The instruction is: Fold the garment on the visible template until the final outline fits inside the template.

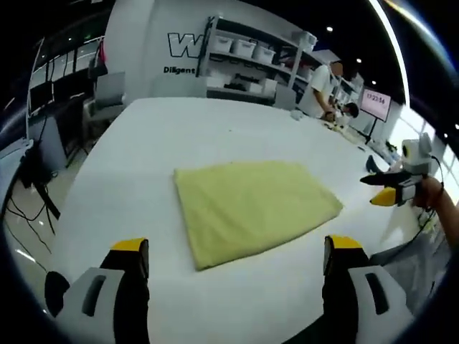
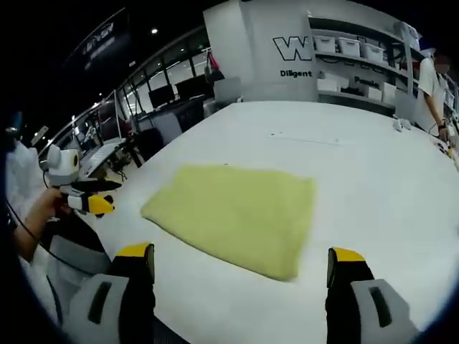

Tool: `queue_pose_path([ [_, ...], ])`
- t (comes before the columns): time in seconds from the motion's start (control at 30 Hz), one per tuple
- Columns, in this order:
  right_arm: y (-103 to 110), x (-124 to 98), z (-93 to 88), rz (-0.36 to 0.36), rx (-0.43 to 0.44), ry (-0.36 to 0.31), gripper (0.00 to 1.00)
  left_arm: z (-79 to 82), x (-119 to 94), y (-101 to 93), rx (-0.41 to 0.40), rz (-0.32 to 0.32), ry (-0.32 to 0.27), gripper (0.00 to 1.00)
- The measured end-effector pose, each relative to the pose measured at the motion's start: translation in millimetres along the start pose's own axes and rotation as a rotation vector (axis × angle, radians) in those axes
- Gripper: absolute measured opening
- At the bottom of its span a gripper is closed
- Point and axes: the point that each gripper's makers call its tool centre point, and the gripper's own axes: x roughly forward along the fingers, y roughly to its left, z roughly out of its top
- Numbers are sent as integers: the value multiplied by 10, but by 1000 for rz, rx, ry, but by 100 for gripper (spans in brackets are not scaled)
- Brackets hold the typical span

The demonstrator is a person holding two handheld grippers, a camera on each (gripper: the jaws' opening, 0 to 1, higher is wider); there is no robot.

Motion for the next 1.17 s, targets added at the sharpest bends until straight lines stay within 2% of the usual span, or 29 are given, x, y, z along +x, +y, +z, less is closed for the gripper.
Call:
queue_pose_path([
  [0.2, 28, -112, -103, -4, -2, 14, 99, -64, -104, -44, 11, 2, 9, 99],
  [0.43, 44, -208, -111, -27, -28, -17, 99, -84, -119, -51, 18, 13, 20, 99],
  [0.63, 46, -195, -132, -29, -41, -16, 99, -51, -134, -76, 16, 15, 10, 99],
  [0.83, 33, -172, -145, -29, -40, -11, 99, -71, -127, -75, 33, 9, 26, 99],
  [1.17, 39, -156, -200, -23, -32, 7, 99, -14, -119, -47, 36, 22, 7, 99],
])
